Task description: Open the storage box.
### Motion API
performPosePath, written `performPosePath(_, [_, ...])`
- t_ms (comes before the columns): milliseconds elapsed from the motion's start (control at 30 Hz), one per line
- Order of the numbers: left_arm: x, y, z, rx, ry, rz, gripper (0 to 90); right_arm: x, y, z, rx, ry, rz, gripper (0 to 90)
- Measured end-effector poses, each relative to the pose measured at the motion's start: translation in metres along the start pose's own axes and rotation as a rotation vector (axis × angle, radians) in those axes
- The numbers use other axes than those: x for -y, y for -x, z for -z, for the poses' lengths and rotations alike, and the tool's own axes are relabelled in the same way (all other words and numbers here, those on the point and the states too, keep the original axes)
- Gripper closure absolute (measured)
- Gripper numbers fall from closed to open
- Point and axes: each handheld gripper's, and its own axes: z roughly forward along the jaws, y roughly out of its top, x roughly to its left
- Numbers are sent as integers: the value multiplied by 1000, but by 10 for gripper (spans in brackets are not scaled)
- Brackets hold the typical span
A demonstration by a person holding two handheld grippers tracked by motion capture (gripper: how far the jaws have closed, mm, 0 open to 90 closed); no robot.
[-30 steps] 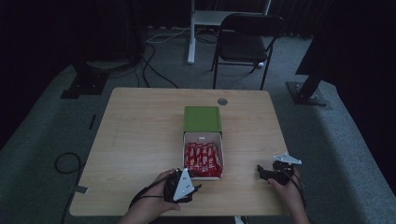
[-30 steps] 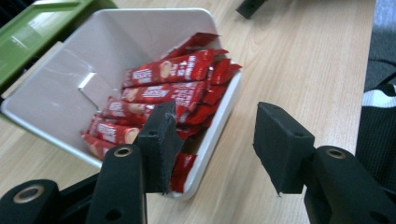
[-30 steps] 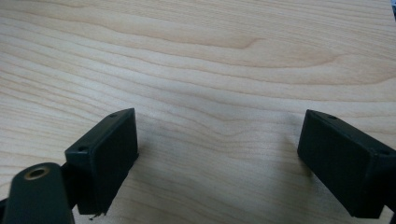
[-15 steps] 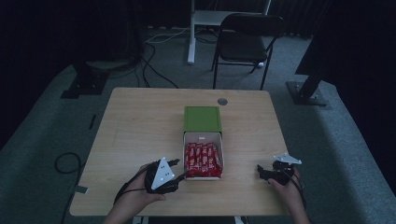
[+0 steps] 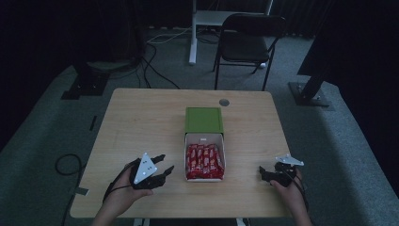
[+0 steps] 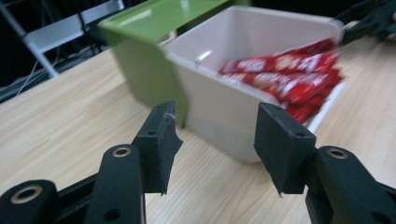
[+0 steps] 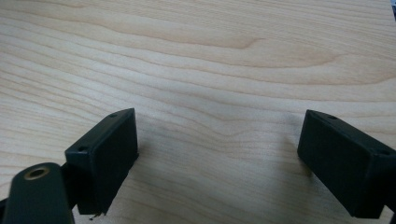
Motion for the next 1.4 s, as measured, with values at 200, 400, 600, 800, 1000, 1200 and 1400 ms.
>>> performPosePath(200, [24, -20, 4, -86, -47, 68, 492, 0, 0, 0, 0, 0, 0, 116])
performPosePath(400, [47, -36, 6, -160, -68, 123, 492, 0, 0, 0, 0, 0, 1, 116])
performPosePath(600, [65, -46, 8, -199, -83, 162, 470, 0, 0, 0, 0, 0, 1, 116])
performPosePath(800, [78, -53, 8, -203, -102, 210, 349, 0, 0, 0, 0, 0, 1, 116])
performPosePath(1000, [88, -61, 10, -211, -147, 289, 191, 0, 0, 0, 0, 0, 1, 116])
performPosePath(1200, [97, -66, 12, -238, -200, 329, 151, 0, 0, 0, 0, 0, 1, 116])
performPosePath(1400, [105, -68, 12, -248, -220, 349, 103, 0, 0, 0, 0, 0, 1, 116])
